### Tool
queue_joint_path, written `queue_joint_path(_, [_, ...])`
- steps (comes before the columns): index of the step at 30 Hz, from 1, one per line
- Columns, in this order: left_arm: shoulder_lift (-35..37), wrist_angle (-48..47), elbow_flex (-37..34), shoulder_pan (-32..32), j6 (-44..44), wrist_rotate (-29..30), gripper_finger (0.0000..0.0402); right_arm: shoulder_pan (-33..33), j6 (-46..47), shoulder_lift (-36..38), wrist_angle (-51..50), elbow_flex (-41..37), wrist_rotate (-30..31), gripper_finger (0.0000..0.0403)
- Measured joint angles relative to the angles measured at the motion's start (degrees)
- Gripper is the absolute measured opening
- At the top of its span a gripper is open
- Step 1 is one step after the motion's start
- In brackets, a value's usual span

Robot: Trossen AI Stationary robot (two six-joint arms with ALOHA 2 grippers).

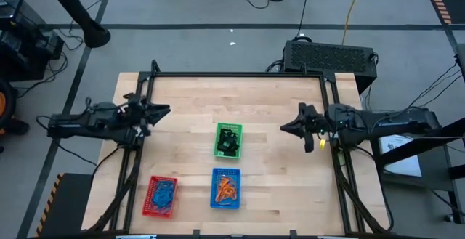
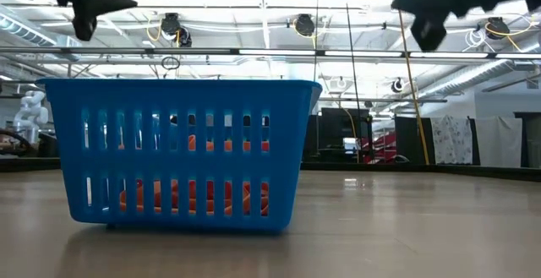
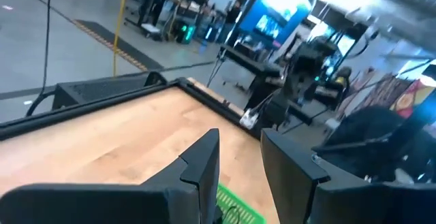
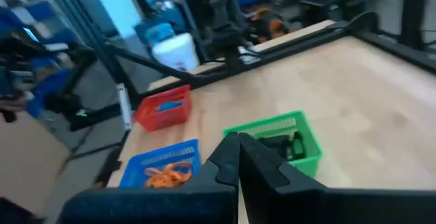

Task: Sort rubber bands into baskets
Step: Return to Home Position

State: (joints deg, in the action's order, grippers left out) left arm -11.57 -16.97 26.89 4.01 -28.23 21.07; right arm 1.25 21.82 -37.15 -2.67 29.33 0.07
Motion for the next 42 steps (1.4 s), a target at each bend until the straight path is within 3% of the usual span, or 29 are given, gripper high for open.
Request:
queue_joint_path(5, [1.9,9.2,-7.4,0.0,0.0,0.0,0.0115,-1.3,4.1,4.6,7.4,-9.9,-2.1,0.0])
queue_joint_path(12, [2.4,13.4,-14.6,0.0,-4.2,-1.1,0.0115,-2.9,8.4,14.3,9.4,-20.2,-1.8,0.0])
queue_joint_path(21, [2.3,26.8,-24.4,0.0,-6.0,-3.9,0.0115,-3.6,3.4,22.3,17.0,-28.6,-2.0,0.0])
queue_joint_path(32, [2.3,24.1,-26.5,0.0,-1.8,-4.3,0.0115,-3.5,6.4,22.5,8.9,-28.5,-4.2,0.0])
queue_joint_path(36, [2.1,23.9,-26.5,-0.3,-1.0,-1.4,0.0115,-3.5,7.3,22.5,5.2,-28.5,-4.6,0.0])
queue_joint_path(42, [1.9,23.9,-26.5,-1.3,-1.3,-1.0,0.0115,-3.5,-1.2,22.1,4.3,-28.5,-4.7,0.0])
